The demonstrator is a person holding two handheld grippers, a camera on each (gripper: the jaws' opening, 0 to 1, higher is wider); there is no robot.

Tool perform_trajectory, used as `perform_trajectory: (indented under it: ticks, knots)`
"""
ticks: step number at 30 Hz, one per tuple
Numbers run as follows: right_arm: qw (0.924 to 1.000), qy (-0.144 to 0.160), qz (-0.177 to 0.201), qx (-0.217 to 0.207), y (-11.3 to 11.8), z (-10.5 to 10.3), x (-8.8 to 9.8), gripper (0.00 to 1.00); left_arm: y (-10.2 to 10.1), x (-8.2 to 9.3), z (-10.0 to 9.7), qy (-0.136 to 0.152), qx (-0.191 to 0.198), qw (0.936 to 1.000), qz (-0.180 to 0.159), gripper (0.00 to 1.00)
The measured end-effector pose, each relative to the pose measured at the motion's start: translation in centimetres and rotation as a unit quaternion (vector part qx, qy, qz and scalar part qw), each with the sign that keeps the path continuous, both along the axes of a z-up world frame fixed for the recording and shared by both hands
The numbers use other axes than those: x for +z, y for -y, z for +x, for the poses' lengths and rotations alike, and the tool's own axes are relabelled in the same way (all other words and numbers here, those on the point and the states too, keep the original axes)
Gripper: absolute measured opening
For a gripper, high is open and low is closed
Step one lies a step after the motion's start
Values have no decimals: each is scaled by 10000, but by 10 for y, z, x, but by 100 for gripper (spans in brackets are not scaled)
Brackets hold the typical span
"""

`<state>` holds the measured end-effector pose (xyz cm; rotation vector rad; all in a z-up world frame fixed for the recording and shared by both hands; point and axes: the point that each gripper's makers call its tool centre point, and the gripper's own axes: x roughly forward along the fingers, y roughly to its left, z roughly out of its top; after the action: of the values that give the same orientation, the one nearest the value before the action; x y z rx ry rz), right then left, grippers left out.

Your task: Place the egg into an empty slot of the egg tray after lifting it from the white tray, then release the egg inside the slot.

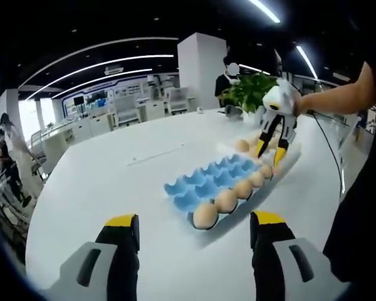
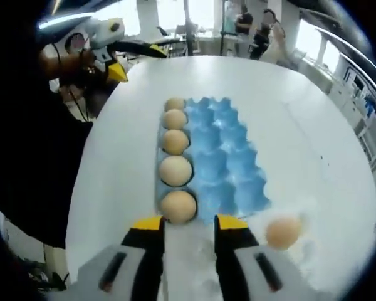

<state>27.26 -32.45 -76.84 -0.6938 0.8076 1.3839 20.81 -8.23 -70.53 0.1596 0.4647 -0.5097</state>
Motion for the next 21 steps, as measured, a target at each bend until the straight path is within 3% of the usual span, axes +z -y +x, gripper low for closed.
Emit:
perform_trajectory:
  ticks: [3,9,13,21]
  knots:
    - [9997,109,105,-209,5,10,6,30,0,1,0,5,-2,10000,-1,73]
    - [9946,713,246,-713,15,47,19,28,-1,0,0,-9,8,10000,6,73]
    - [9939,682,181,-849,19,54,14,28,-2,0,0,-4,36,10000,-8,72]
    - [9927,741,-292,-906,33,59,-6,28,-4,-1,-1,-35,51,10000,-5,71]
